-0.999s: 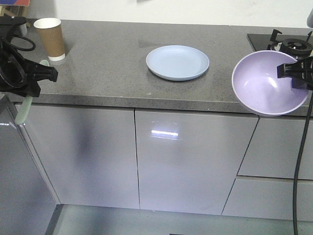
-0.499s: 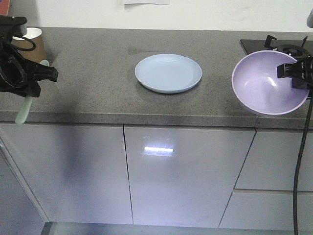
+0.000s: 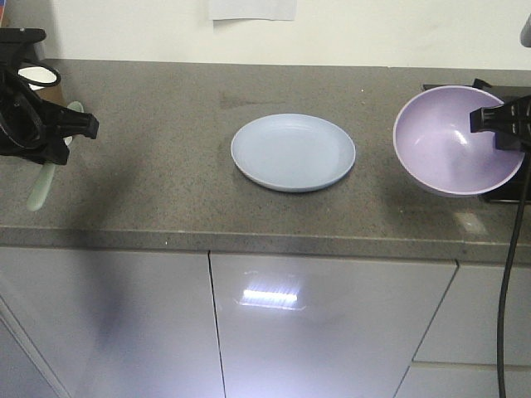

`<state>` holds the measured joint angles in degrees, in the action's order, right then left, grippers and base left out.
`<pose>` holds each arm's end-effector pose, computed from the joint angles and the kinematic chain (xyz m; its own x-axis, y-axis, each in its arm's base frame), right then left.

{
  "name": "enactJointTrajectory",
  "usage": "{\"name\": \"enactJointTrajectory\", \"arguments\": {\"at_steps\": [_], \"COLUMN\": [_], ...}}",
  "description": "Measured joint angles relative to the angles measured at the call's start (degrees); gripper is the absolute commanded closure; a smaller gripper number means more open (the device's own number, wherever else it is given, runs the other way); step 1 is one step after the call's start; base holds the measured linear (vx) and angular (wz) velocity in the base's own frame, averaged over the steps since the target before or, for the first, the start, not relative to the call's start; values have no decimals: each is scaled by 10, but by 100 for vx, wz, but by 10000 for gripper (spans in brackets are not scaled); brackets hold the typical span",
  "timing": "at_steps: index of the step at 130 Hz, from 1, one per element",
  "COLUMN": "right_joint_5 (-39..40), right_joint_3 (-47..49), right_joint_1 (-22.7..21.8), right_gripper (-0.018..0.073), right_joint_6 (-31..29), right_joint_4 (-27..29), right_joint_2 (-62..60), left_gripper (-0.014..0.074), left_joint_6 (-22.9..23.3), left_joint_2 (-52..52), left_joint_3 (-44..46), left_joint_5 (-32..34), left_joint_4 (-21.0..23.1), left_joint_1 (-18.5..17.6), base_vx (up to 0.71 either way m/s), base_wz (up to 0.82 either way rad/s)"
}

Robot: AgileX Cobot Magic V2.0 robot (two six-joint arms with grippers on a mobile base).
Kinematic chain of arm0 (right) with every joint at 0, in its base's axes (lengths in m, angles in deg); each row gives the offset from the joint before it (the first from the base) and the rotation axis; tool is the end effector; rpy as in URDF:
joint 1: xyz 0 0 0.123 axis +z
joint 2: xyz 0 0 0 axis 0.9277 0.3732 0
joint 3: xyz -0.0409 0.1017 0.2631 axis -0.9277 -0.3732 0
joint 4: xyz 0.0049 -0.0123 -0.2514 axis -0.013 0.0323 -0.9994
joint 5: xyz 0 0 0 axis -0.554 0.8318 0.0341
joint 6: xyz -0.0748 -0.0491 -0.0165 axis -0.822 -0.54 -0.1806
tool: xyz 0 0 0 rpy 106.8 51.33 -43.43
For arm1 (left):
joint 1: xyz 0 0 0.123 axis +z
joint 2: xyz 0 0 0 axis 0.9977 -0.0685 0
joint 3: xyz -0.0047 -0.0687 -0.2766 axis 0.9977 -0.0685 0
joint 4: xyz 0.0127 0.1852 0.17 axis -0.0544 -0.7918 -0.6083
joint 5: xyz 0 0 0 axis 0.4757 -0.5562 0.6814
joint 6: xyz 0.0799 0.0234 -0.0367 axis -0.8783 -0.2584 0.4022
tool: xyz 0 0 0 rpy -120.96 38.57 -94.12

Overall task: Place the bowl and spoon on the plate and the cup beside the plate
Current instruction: 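Approach the pale blue plate and stop the base in front of it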

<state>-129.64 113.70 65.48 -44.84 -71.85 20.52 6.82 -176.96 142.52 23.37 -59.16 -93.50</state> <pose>0.3002 -0.0060 0.3673 -0.7453 0.0124 -0.6666 -0.0273 0.9984 0.0491 0.3414 -0.0445 0.3568 -0.8933 0.0146 -0.4491 0.0393 0.9982 -0.0457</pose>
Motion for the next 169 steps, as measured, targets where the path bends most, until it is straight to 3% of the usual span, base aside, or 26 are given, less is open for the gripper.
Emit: {"name": "enactJointTrajectory", "arguments": {"at_steps": [169], "right_joint_5": [0], "right_joint_3": [0], "right_joint_1": [0], "right_gripper": [561], "right_joint_6": [0], "right_joint_4": [0], "right_joint_2": [0], "left_gripper": [604], "left_joint_6": [0], "left_joint_2": [0], "left_joint_3": [0], "left_joint_5": [0], "left_joint_4": [0], "left_joint_1": [0], "base_vx": [15], "base_wz": [1]}}
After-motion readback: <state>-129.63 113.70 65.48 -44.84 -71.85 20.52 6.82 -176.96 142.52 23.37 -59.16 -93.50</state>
